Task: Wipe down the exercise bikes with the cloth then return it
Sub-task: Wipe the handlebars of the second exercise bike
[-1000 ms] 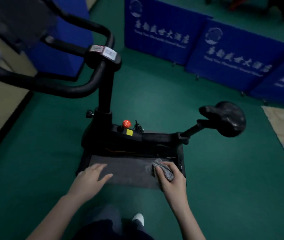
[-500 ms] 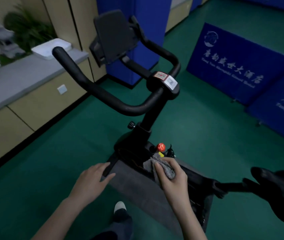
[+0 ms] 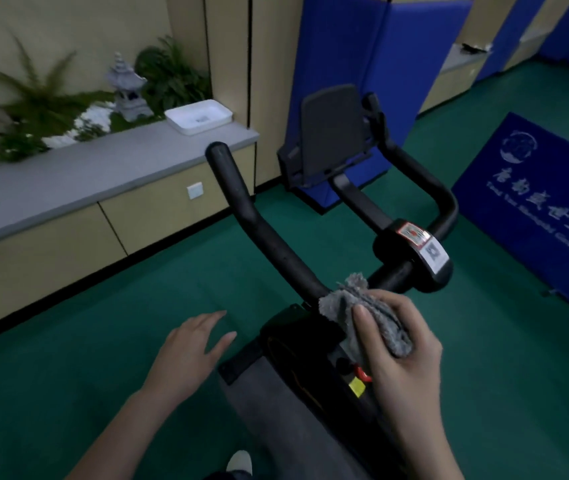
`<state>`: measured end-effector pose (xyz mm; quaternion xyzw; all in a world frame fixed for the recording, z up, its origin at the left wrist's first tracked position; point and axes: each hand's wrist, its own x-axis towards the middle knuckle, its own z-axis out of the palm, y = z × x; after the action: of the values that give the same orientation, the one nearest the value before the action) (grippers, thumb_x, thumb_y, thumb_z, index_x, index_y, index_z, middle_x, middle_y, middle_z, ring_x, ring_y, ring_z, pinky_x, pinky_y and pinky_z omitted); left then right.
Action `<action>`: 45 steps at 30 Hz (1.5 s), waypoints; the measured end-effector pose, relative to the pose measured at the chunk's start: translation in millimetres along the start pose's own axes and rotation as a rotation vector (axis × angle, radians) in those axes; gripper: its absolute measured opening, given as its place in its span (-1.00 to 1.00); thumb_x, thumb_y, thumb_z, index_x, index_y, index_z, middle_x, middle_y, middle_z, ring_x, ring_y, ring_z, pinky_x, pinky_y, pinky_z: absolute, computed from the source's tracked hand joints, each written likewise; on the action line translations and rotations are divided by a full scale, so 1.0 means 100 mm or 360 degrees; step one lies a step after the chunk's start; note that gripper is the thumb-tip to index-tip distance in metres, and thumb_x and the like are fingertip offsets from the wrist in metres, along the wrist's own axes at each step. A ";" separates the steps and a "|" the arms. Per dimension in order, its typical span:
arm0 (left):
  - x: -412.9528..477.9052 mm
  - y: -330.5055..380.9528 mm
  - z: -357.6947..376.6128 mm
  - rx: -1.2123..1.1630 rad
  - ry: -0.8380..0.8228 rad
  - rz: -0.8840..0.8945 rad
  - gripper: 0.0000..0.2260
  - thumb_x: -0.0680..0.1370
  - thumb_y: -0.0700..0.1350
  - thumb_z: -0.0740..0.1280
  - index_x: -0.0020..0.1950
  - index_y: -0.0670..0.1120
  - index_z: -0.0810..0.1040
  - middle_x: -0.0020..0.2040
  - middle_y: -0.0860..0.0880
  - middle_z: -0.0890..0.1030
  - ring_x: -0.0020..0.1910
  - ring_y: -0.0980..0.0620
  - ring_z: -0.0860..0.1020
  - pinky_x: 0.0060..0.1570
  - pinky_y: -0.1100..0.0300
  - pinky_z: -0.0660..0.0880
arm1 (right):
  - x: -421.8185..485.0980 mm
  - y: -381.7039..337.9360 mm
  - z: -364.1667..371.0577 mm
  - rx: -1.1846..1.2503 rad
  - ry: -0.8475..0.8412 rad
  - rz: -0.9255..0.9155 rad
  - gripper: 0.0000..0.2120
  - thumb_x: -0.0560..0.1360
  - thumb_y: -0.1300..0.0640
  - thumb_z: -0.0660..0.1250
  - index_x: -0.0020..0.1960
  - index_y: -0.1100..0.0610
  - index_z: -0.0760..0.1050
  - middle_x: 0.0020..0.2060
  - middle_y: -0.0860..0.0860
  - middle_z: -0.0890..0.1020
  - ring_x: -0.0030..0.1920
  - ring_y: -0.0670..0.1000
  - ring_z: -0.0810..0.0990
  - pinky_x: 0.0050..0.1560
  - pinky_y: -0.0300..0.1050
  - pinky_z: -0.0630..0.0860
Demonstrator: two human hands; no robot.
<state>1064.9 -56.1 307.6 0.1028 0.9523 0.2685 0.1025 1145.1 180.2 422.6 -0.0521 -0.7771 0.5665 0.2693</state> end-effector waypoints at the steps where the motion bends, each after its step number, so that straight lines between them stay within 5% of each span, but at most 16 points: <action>1: 0.03 -0.02 -0.03 -0.0016 0.0035 -0.0028 -0.40 0.50 0.29 0.04 0.46 0.02 0.29 0.42 0.05 0.38 0.38 0.11 0.32 0.41 0.17 0.21 | 0.11 -0.02 0.04 0.0004 -0.0038 -0.0017 -0.92 0.46 0.10 0.39 -0.05 -0.01 0.57 -0.16 -0.18 0.65 -0.12 -0.17 0.63 -0.13 -0.43 0.46; 7: 0.29 0.06 -0.25 -0.0231 0.0327 -0.0158 -0.37 0.47 0.34 0.03 0.43 0.02 0.34 0.39 0.05 0.43 0.38 0.08 0.35 0.42 0.10 0.25 | 0.77 -0.04 0.37 0.0042 -0.0301 -0.0186 -0.88 0.49 0.08 0.36 -0.02 0.11 0.56 -0.15 -0.16 0.64 -0.11 -0.18 0.61 -0.10 -0.42 0.44; 13: 0.68 0.51 -0.63 -0.0586 0.0812 -0.0162 -0.44 0.48 0.27 0.10 0.37 0.00 0.43 0.21 0.13 0.52 0.20 0.20 0.44 0.23 0.27 0.31 | 1.53 -0.19 0.84 0.0060 -0.0587 -0.0472 -0.96 0.53 0.14 0.36 -0.02 0.05 0.53 -0.16 -0.17 0.62 -0.09 -0.18 0.59 -0.09 -0.34 0.46; 22: 1.14 0.95 -0.88 -0.1488 0.1192 -0.0302 -0.72 0.54 -0.13 0.35 0.24 -0.12 0.53 0.05 -0.01 0.61 -0.07 0.27 0.54 0.04 0.41 0.43 | 2.24 -0.41 1.88 -0.0117 -0.0954 -0.0836 -0.88 0.52 0.15 0.37 0.02 0.17 0.60 -0.05 -0.01 0.66 0.01 -0.10 0.57 0.02 -0.32 0.44; 25: 1.14 1.01 -0.89 -0.1841 0.1210 -0.0291 -0.79 0.52 -0.23 0.36 0.15 -0.09 0.55 0.01 -0.08 0.61 -0.04 0.13 0.55 0.10 0.30 0.46 | 2.38 -0.45 2.08 -0.0277 -0.1279 -0.0625 -0.95 0.48 0.14 0.39 -0.09 0.10 0.61 -0.16 -0.08 0.64 -0.10 -0.17 0.54 -0.05 -0.38 0.44; 29: 1.12 1.01 -0.88 -0.2064 0.1144 -0.0280 -0.78 0.51 -0.23 0.38 0.12 -0.04 0.57 0.01 -0.04 0.62 -0.03 0.23 0.57 0.04 0.34 0.48 | 2.53 -0.52 2.16 -0.0174 -0.1674 0.0007 -0.92 0.48 0.26 0.37 -0.18 0.17 0.57 -0.28 0.09 0.61 -0.22 0.04 0.60 -0.19 -0.13 0.57; 33: 1.11 0.97 -0.89 -0.2157 0.1104 -0.0216 -0.79 0.49 -0.26 0.39 0.06 0.00 0.58 -0.04 0.02 0.63 -0.13 0.32 0.58 -0.09 0.42 0.49 | 2.44 -0.49 2.07 0.0091 -0.1404 0.0443 -0.91 0.54 0.28 0.27 -0.14 0.22 0.48 -0.23 0.18 0.61 -0.20 0.13 0.63 -0.18 -0.09 0.62; 38: 1.10 0.90 -0.89 -0.2160 0.1044 -0.0121 -0.69 0.46 -0.33 0.39 -0.01 0.08 0.57 -0.04 0.04 0.61 -0.18 0.25 0.58 -0.09 0.41 0.50 | 1.80 -0.20 1.88 -0.0178 -0.0429 -0.0293 -0.90 0.57 0.13 0.28 -0.05 0.16 0.48 -0.21 -0.04 0.58 -0.20 -0.19 0.49 -0.22 -0.49 0.36; 45: 1.13 0.83 -0.91 -0.2191 0.0956 -0.0074 -0.67 0.42 -0.33 0.44 0.03 0.05 0.58 -0.04 0.09 0.63 -0.12 0.23 0.62 -0.07 0.40 0.51 | 1.48 0.05 1.68 -0.0203 -0.0337 -0.0333 -0.93 0.57 0.17 0.31 -0.04 0.18 0.47 -0.15 0.03 0.62 -0.15 -0.03 0.60 -0.16 -0.24 0.48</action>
<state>945.2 -3.2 411.7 -0.0822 0.5582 0.8176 -0.1149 938.1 95.8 435.0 0.0722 -0.8366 0.4872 0.2398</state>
